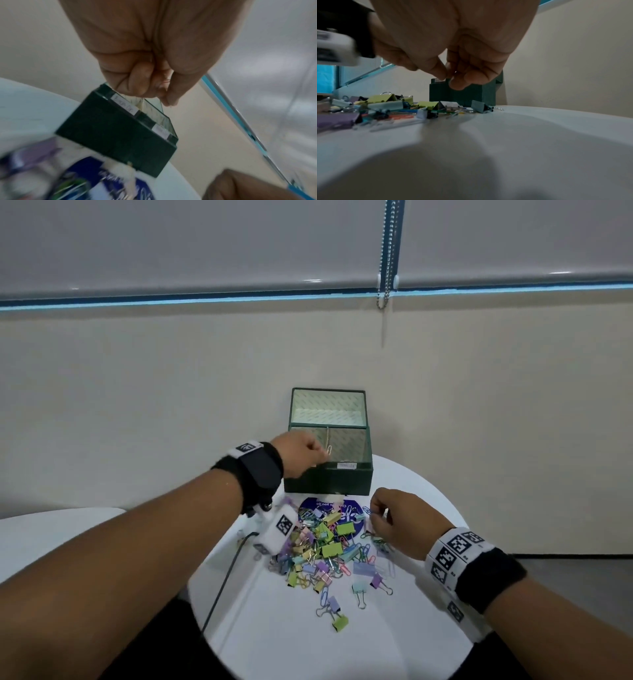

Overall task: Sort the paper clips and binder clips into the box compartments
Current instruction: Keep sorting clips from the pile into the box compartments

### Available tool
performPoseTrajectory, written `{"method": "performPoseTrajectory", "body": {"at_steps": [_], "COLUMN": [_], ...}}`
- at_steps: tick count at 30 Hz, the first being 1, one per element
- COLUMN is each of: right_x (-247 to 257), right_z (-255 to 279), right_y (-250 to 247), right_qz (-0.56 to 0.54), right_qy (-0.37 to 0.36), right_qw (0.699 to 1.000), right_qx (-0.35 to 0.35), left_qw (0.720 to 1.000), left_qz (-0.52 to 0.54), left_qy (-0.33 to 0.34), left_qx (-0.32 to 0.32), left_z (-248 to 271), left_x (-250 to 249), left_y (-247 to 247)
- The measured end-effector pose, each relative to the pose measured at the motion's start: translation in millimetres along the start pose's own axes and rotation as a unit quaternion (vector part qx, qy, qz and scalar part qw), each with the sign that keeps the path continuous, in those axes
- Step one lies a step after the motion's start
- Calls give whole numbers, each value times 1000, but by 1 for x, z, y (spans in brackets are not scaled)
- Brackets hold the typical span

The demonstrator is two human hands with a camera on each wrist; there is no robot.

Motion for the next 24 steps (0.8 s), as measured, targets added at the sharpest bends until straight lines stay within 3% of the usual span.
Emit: {"method": "performPoseTrajectory", "body": {"at_steps": [4,7,9,11,15,18,21,24], "right_x": [-1,-3,-3,-1,3,15,28,39], "right_z": [0,0,0,-1,-26,-60,-93,-112], "right_y": [-1,-2,-2,-6,-27,-47,-51,-40], "right_qz": [-8,-11,-16,-24,0,-13,-14,9], "right_qy": [8,12,15,18,4,8,27,55], "right_qw": [1000,1000,1000,1000,1000,998,996,997], "right_qx": [-2,-9,-14,-10,-15,-63,-89,-52], "left_qw": [984,915,899,904,948,998,983,969], "left_qz": [156,376,414,411,310,67,-131,-162], "left_qy": [-78,-122,-120,-99,-27,14,-1,-22], "left_qx": [-47,-81,-76,-63,-66,-1,131,183], "left_z": [-37,-47,-45,-37,-6,27,54,73], "left_x": [-10,-17,-20,-19,-3,15,43,59], "left_y": [12,19,17,11,-13,-20,-13,-4]}}
Point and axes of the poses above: each hand's wrist, its own z-axis away from the middle knuckle, its own y-axis out of the palm, x = y × z, the point moved 1 cm from there along -z, towards the middle knuckle, and after that the axes turned 12 degrees about y, right-handed, at the moved point
